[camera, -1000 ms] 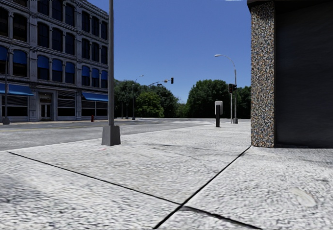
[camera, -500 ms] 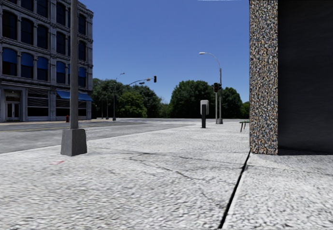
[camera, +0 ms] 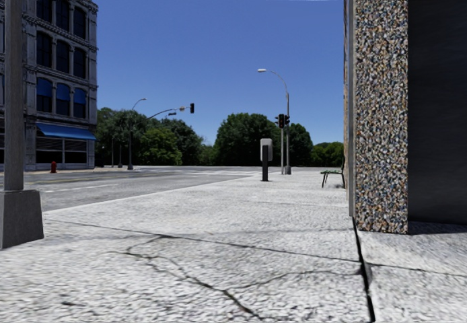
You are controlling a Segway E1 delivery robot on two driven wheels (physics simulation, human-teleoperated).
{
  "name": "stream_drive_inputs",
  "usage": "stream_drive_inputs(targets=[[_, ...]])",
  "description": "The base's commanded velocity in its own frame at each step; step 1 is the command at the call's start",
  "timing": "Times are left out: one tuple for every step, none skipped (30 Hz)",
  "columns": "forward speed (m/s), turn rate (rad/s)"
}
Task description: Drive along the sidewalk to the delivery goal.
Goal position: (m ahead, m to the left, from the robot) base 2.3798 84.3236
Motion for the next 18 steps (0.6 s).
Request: stream_drive_inputs(targets=[[2.00,-0.32],[2.00,-0.32],[2.00,-0.32],[2.00,-0.32],[2.00,-0.32],[2.00,-0.32],[2.00,-0.32],[2.00,-0.32],[2.00,-0.32],[2.00,-0.32],[2.00,-0.32],[2.00,-0.32],[2.00,-0.32],[2.00,-0.32],[2.00,-0.32],[2.00,-0.32],[2.00,-0.23],[2.00,0.00]])
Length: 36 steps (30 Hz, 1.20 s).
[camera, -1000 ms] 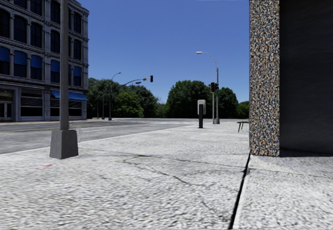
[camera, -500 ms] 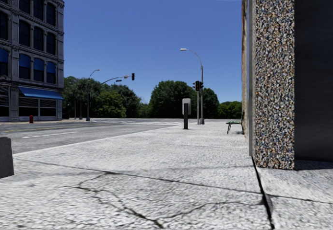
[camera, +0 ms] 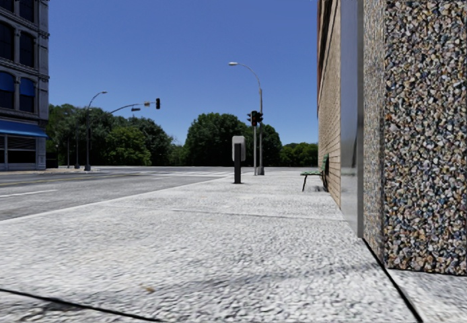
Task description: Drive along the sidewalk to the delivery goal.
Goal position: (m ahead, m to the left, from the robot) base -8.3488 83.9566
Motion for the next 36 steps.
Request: stream_drive_inputs(targets=[[2.00,0.00],[2.00,0.00],[2.00,0.00],[2.00,0.00],[2.00,0.00],[2.00,0.00],[2.00,0.00],[2.00,0.00],[2.00,0.00],[2.00,0.00],[2.00,0.00],[2.00,0.00],[2.00,0.00],[2.00,0.00],[2.00,0.00],[2.00,0.00],[2.00,0.00],[2.00,-0.04],[2.00,-0.10],[2.00,-0.10],[2.00,-0.13],[2.00,-0.16],[2.00,-0.16],[2.00,-0.17],[2.00,-0.17],[2.00,-0.17],[2.00,-0.17],[2.00,-0.17],[2.00,-0.17],[2.00,-0.17],[2.00,-0.17],[2.00,-0.17],[2.00,-0.17],[2.00,-0.17],[2.00,-0.17],[2.00,-0.17]])
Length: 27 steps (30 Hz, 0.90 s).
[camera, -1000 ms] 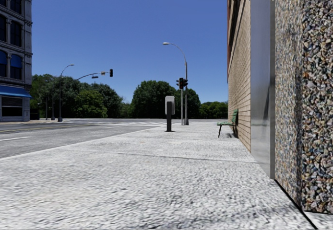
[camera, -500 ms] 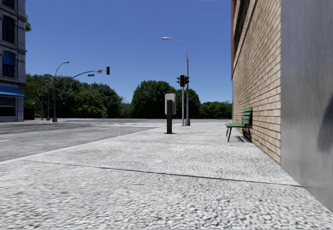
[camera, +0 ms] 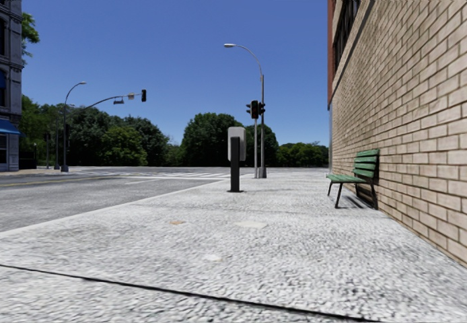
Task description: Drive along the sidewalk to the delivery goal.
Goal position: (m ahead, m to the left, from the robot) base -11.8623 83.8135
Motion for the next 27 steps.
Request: stream_drive_inputs(targets=[[2.00,-0.17],[2.00,-0.17],[2.00,-0.17],[2.00,-0.18],[2.00,-0.22],[2.00,-0.24],[2.00,-0.24],[2.00,-0.27],[2.00,-0.30],[2.00,-0.31],[2.00,-0.31],[2.00,-0.31],[2.00,-0.31],[2.00,-0.31],[2.00,-0.31],[2.00,-0.31],[2.00,-0.31],[2.00,-0.31],[2.00,-0.31],[2.00,-0.31],[2.00,-0.31],[2.00,-0.31],[2.00,-0.31],[2.00,-0.31],[2.00,-0.31],[2.00,-0.31],[2.00,-0.31]])
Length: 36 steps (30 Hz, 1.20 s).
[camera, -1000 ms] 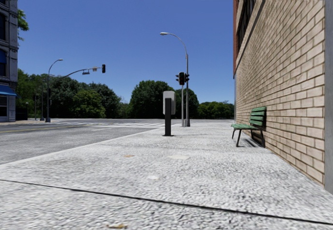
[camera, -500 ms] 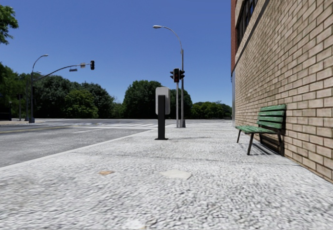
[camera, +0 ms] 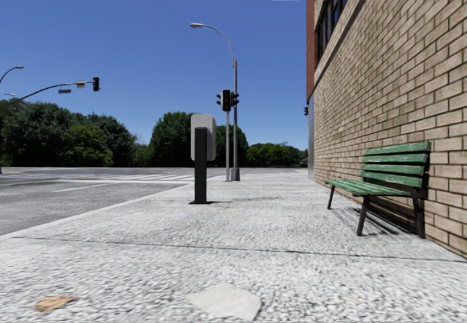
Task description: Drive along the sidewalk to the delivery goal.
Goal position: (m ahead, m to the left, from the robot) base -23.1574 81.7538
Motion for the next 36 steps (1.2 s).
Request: stream_drive_inputs(targets=[[2.00,-0.31],[2.00,-0.31],[2.00,-0.31],[2.00,-0.31],[2.00,-0.31],[2.00,-0.31],[2.00,-0.31],[2.00,-0.31],[2.00,-0.31],[2.00,-0.31],[2.00,-0.31],[2.00,-0.31],[2.00,-0.31],[2.00,-0.31],[2.00,-0.31],[2.00,0.00],[2.00,0.00],[2.00,0.00],[2.00,0.00],[2.00,0.00],[2.00,0.00],[2.00,0.00],[2.00,0.00],[2.00,0.00],[2.00,0.00],[2.00,0.00],[2.00,0.00],[2.00,0.00],[2.00,0.00],[2.00,-0.02],[2.00,-0.03],[2.00,-0.03],[2.00,-0.06],[2.00,-0.09],[2.00,-0.12],[2.00,-0.12]])
